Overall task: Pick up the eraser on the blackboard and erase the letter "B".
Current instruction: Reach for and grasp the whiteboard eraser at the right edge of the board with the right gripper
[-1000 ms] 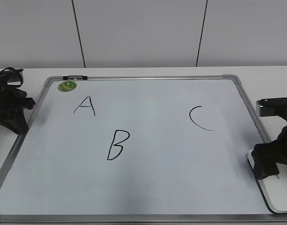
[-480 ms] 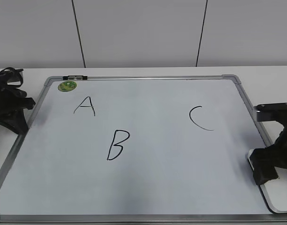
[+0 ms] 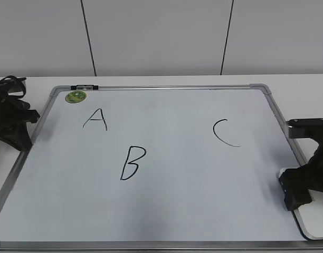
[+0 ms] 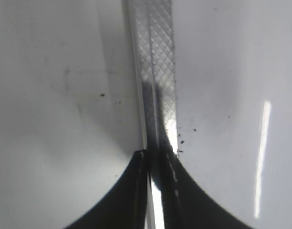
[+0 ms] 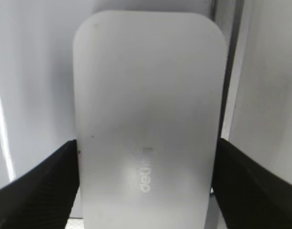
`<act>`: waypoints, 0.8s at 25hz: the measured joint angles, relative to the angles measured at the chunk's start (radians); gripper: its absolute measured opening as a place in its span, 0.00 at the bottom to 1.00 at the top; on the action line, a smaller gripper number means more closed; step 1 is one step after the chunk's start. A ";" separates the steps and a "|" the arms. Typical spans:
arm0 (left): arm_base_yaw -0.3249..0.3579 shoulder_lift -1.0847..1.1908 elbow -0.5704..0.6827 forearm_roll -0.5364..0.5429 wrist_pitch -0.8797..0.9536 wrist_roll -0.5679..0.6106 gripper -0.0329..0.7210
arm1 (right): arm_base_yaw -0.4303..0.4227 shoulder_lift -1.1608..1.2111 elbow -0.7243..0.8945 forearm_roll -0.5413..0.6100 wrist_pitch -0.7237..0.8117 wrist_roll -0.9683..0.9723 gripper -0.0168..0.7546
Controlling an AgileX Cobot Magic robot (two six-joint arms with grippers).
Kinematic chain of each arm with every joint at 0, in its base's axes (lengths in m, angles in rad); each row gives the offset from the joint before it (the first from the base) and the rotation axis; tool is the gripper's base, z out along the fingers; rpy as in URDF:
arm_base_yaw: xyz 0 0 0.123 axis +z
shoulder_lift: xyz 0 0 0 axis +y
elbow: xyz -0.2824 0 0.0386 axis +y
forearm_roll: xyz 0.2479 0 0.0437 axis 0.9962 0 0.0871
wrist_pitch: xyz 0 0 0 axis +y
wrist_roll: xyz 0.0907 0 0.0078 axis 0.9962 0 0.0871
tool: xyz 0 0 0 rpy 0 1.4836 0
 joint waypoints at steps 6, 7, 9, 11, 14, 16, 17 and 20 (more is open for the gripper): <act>0.000 0.000 0.000 0.000 0.000 0.000 0.09 | 0.000 0.020 0.000 0.000 0.000 0.004 0.80; 0.000 0.000 0.000 0.000 0.000 0.000 0.09 | 0.000 0.020 0.000 0.000 0.000 0.006 0.79; 0.000 0.000 0.000 0.000 0.000 0.000 0.09 | 0.000 0.020 0.000 0.000 0.002 0.006 0.76; 0.000 0.000 0.000 0.000 0.000 0.000 0.09 | 0.000 0.020 0.000 0.000 0.008 0.006 0.72; 0.000 0.000 0.000 0.000 0.000 0.000 0.09 | 0.000 0.020 0.000 0.000 0.010 0.006 0.71; 0.000 0.000 0.000 0.000 0.000 0.000 0.09 | 0.000 0.020 -0.004 0.000 0.017 0.006 0.71; 0.000 0.000 0.000 0.000 0.000 0.000 0.09 | 0.000 0.023 -0.010 0.000 0.025 0.006 0.71; 0.000 0.000 0.000 0.000 0.000 0.000 0.09 | 0.000 0.030 -0.052 0.000 0.094 0.006 0.71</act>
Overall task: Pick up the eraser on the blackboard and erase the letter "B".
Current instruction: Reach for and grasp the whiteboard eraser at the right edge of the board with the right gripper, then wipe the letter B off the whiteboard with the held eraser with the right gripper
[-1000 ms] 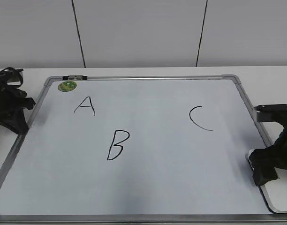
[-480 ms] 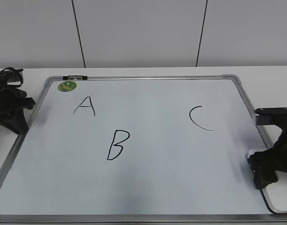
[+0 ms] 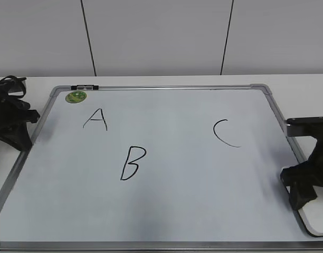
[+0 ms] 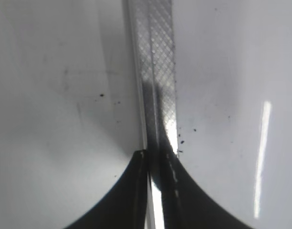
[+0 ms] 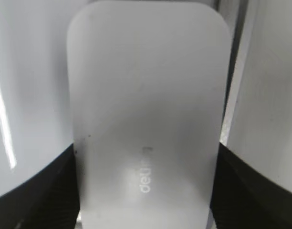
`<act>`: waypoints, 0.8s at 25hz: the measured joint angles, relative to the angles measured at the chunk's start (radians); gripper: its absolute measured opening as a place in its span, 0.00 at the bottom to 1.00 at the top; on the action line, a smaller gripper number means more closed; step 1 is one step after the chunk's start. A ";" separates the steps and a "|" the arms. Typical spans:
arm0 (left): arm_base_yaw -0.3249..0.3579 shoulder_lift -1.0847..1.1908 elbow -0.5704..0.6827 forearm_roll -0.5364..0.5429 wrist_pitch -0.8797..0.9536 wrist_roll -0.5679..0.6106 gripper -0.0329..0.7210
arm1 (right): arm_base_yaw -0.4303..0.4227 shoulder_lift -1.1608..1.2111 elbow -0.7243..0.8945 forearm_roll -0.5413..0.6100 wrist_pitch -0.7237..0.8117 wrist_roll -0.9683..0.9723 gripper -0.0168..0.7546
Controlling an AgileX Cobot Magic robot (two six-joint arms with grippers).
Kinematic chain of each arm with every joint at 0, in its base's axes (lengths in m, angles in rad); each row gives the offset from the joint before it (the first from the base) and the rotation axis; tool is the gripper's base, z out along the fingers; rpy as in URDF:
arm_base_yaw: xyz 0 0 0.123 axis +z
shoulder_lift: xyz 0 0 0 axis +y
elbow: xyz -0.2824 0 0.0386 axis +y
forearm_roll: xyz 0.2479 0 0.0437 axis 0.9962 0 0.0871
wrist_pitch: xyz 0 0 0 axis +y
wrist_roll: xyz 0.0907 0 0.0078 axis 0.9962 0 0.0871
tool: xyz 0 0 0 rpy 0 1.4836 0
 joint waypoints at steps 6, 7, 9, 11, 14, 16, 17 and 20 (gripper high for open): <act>0.000 0.000 0.000 -0.002 0.000 0.000 0.09 | 0.000 0.000 -0.159 -0.028 0.185 -0.012 0.71; 0.000 0.000 0.000 -0.002 0.000 0.000 0.09 | 0.000 0.000 -0.190 -0.028 0.203 -0.017 0.71; 0.000 0.000 0.000 -0.002 0.000 0.000 0.09 | 0.000 0.000 -0.247 -0.010 0.253 -0.049 0.71; 0.000 0.000 0.000 -0.002 0.000 0.000 0.09 | 0.000 0.000 -0.301 0.027 0.281 -0.074 0.71; 0.000 0.000 0.000 -0.002 0.000 0.000 0.09 | 0.006 0.000 -0.377 0.107 0.304 -0.116 0.71; 0.000 0.000 0.000 -0.002 0.000 0.000 0.09 | 0.036 0.001 -0.416 0.117 0.315 -0.125 0.71; 0.000 0.000 0.000 -0.002 0.000 0.000 0.09 | 0.056 0.004 -0.432 0.117 0.321 -0.128 0.71; 0.000 0.000 0.000 -0.002 0.000 0.000 0.09 | 0.142 0.033 -0.498 0.117 0.329 -0.132 0.71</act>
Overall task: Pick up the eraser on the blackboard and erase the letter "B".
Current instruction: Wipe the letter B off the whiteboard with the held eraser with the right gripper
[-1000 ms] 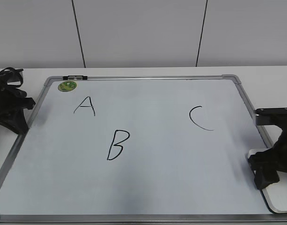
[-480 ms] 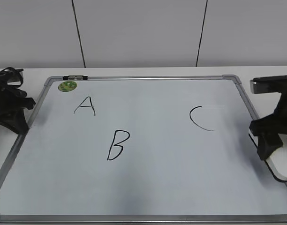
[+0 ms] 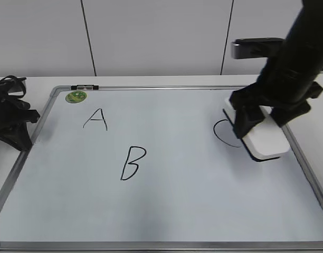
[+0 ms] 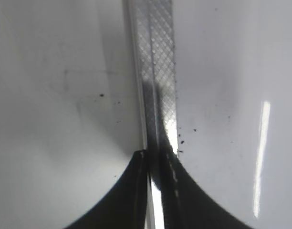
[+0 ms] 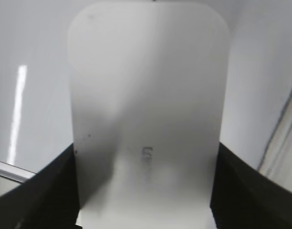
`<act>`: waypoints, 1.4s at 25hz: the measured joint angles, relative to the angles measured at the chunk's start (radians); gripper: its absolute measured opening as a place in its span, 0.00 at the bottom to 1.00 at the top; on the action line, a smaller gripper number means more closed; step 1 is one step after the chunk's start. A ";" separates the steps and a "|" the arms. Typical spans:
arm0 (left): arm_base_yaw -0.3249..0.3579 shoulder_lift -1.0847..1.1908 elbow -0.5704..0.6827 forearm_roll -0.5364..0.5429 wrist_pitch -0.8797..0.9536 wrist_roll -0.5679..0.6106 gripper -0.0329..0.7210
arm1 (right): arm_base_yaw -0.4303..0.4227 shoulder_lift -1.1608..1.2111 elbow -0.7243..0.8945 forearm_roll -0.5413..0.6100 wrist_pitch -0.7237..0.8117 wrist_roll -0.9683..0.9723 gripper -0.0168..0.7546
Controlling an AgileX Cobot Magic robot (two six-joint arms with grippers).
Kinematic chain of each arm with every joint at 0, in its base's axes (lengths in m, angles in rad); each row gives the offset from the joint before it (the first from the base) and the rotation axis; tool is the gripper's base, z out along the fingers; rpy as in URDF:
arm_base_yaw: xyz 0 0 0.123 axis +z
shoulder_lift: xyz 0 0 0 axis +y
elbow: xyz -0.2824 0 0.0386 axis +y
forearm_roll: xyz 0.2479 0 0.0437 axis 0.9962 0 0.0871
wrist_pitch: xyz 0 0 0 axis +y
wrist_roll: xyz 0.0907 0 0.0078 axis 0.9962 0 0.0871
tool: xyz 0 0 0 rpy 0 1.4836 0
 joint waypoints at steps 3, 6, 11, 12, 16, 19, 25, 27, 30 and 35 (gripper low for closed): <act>0.000 0.000 0.000 0.000 0.000 0.000 0.09 | 0.092 0.059 -0.067 0.002 0.006 -0.003 0.71; 0.000 0.000 0.000 0.000 0.000 0.000 0.09 | 0.172 0.143 -0.160 0.006 0.023 -0.018 0.71; 0.000 0.000 0.000 -0.001 0.000 0.000 0.09 | 0.255 0.297 -0.321 0.004 0.060 -0.048 0.71; 0.000 0.000 0.000 -0.001 0.000 0.000 0.09 | 0.267 0.336 -0.360 -0.005 0.072 -0.052 0.71; 0.000 0.000 0.000 -0.004 0.000 0.000 0.09 | 0.302 0.448 -0.473 -0.040 0.093 -0.069 0.71; 0.000 0.000 0.000 -0.004 0.000 0.000 0.09 | 0.313 0.507 -0.525 -0.046 0.093 -0.083 0.71; 0.000 0.000 0.000 -0.006 0.000 0.000 0.09 | 0.315 0.583 -0.589 -0.070 0.091 -0.108 0.71; 0.000 0.000 0.000 -0.008 0.000 0.000 0.09 | 0.315 0.598 -0.596 -0.074 0.079 -0.115 0.71; 0.000 0.000 0.000 -0.008 0.002 0.000 0.09 | 0.315 0.620 -0.622 -0.082 0.058 -0.124 0.71; 0.000 0.000 0.000 -0.010 0.002 0.000 0.09 | 0.315 0.655 -0.664 -0.084 0.065 -0.126 0.71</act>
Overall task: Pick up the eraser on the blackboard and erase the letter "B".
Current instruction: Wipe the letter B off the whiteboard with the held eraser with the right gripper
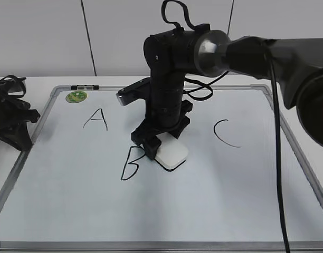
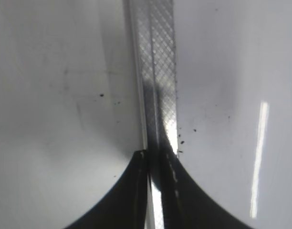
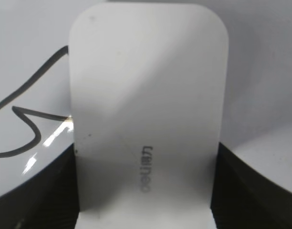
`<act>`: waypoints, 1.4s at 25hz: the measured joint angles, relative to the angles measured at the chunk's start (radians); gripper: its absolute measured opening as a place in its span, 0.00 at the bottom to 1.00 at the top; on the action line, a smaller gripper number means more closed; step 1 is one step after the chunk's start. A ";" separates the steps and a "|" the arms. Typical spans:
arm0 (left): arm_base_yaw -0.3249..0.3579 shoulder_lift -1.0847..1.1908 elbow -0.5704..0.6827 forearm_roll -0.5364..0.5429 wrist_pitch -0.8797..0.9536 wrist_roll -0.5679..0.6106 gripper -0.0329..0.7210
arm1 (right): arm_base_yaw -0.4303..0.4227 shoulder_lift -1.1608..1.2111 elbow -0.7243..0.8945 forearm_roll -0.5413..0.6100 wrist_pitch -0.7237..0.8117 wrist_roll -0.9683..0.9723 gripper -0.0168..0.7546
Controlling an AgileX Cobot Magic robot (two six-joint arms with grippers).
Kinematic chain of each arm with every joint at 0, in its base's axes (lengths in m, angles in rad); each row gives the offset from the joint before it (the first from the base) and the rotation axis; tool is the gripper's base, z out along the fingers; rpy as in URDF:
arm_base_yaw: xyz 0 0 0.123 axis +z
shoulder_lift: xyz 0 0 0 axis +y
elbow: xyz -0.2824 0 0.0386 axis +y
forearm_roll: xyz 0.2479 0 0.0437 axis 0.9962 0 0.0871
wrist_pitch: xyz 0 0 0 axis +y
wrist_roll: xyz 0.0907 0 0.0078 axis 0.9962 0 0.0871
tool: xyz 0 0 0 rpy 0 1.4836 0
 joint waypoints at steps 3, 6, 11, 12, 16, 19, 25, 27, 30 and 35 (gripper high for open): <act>0.000 0.000 0.000 0.000 0.000 0.000 0.09 | 0.000 0.004 -0.007 0.000 0.006 -0.002 0.71; 0.000 0.000 0.000 -0.001 0.000 0.000 0.09 | 0.004 0.006 -0.006 -0.004 0.011 -0.002 0.71; 0.000 0.000 0.000 -0.001 0.000 0.000 0.09 | 0.042 0.006 -0.008 -0.046 0.019 -0.004 0.71; 0.000 0.000 0.000 -0.001 0.000 0.000 0.09 | 0.053 0.006 -0.008 -0.050 0.021 -0.004 0.71; 0.000 0.000 0.000 -0.001 0.000 0.000 0.09 | 0.127 0.008 -0.008 -0.054 0.025 -0.004 0.71; 0.000 0.000 0.000 -0.001 0.000 0.000 0.09 | 0.187 0.008 -0.008 -0.054 0.025 -0.004 0.71; 0.000 0.000 0.000 -0.001 0.000 0.000 0.09 | 0.285 0.010 -0.008 -0.033 0.027 -0.004 0.71; 0.000 0.000 0.000 -0.002 -0.002 0.000 0.09 | 0.296 0.010 -0.008 -0.033 0.027 -0.004 0.71; 0.000 0.000 0.000 -0.002 -0.002 0.000 0.09 | 0.296 0.010 -0.008 -0.063 0.027 -0.004 0.71; 0.000 0.000 0.000 -0.008 -0.005 0.000 0.09 | 0.279 0.010 -0.008 -0.095 0.029 0.008 0.71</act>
